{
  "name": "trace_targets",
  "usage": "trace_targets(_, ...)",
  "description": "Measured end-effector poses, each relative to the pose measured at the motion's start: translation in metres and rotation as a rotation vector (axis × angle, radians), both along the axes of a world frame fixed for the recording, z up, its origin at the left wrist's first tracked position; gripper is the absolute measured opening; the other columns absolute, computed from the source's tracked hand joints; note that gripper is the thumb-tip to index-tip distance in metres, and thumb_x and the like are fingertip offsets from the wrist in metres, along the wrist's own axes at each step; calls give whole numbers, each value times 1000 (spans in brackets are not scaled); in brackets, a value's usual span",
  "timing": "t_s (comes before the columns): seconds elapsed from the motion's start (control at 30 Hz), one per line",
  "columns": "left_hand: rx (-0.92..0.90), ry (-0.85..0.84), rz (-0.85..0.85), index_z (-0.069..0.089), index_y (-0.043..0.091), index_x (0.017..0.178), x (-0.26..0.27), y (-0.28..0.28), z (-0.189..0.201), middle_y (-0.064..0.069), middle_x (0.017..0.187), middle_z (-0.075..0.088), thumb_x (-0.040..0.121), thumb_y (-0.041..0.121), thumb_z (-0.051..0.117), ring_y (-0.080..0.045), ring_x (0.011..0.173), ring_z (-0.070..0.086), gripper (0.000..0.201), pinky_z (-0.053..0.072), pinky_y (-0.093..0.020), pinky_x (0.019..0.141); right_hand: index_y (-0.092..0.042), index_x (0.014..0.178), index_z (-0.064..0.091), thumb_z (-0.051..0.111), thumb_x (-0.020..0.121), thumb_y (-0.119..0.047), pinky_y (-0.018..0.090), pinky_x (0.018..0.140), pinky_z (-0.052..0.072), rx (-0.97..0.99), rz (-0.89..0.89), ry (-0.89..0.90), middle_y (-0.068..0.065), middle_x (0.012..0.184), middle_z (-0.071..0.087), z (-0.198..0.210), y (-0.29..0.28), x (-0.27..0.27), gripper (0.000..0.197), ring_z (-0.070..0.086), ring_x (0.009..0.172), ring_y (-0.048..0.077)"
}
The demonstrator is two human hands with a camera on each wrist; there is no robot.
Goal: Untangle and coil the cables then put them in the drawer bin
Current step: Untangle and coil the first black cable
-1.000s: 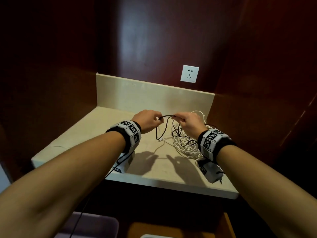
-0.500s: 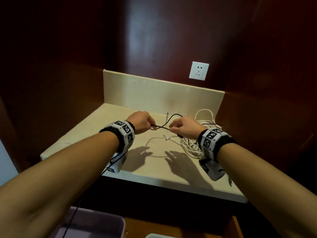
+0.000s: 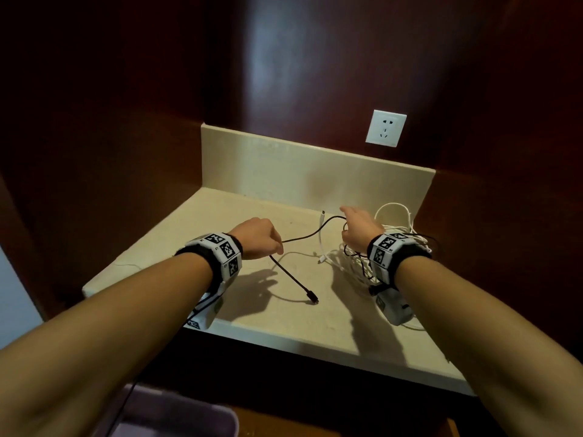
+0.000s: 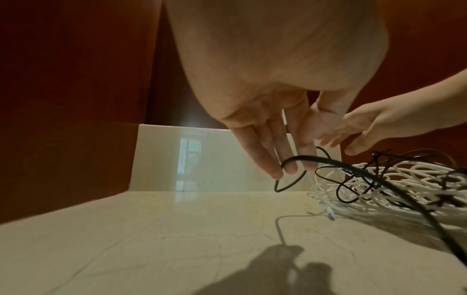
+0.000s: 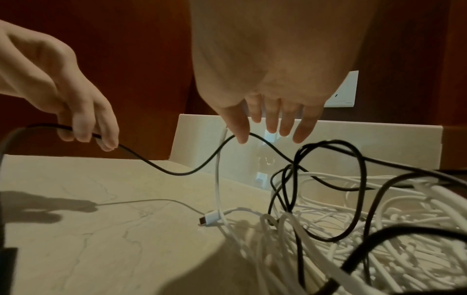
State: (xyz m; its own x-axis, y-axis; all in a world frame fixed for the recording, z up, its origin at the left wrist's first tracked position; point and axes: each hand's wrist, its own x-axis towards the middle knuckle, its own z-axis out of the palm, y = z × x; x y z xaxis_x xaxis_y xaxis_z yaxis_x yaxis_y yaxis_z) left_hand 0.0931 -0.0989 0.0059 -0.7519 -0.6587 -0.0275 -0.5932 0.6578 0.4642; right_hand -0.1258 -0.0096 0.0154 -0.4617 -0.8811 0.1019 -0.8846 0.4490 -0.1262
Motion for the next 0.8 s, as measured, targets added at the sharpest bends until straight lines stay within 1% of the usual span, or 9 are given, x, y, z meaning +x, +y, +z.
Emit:
trace_targets(0.07,-4,-4,5,77,17,99,0,-3,-3,-3,102,73,87,25,61,-21,98,63,21,51,-33,90,-14,151,25,45,89,-1,42,109,36,51,7,-2,10,151,38,0,-6,0,66,37,137,30)
trace_targets(0.17,-21,-11,10,76,19,98,-1,-6,-7,-2,100,73,86,28,63,-21,95,64,20,52,-35,88,-16,149,29,42,90,-1,44,100,45,96,-1,16,12,141,49,-2,-15,-2,63,47,127,33)
trace_targets(0.23,-30,-24,4,76,20,98,-1,-7,-9,-2,100,73,86,28,63,-21,95,64,20,52,-36,89,-14,141,45,41,91,-3,41,95,47,92,1,54,13,132,56,-3,-18,-4,51,51,120,32)
trace_targets(0.3,-49,-47,-9,76,22,100,-2,-7,-10,-2,103,73,87,27,61,-20,98,64,21,52,-35,90,-12,120,64,42,93,-6,36,85,50,75,19,92,13,120,64,-5,-19,-7,36,57,107,31)
trace_targets(0.37,-71,-68,-25,72,23,107,-3,-6,-9,1,109,71,88,28,60,-19,102,62,23,50,-33,91,-14,107,71,45,94,-10,31,74,46,35,40,93,10,110,68,-7,-18,-9,30,59,98,31)
trace_targets(0.47,-114,-83,-14,64,26,120,-7,-4,-7,5,117,68,90,34,58,-18,106,60,31,47,-29,90,-18,110,72,50,97,-16,33,79,46,-53,88,70,6,109,70,-7,-13,-8,25,60,101,29)
trace_targets(0.6,-166,-32,25,54,29,130,-20,-2,-5,5,119,67,92,42,56,-20,110,58,41,45,-32,91,-17,111,70,49,99,-21,35,81,45,-170,158,85,7,109,69,0,-1,-3,25,60,101,29)
trace_targets(0.7,-175,48,27,50,27,134,-34,5,-2,5,121,66,95,41,54,-21,112,58,42,46,-33,91,-18,111,69,48,99,-22,34,80,42,-233,187,83,5,109,68,4,11,2,25,59,101,27)
trace_targets(0.8,-198,151,24,52,31,133,-46,16,0,5,126,63,96,41,52,-21,114,57,38,46,-34,92,-17,111,68,48,100,-23,35,82,42,-259,217,76,5,108,68,9,24,7,24,57,101,26)
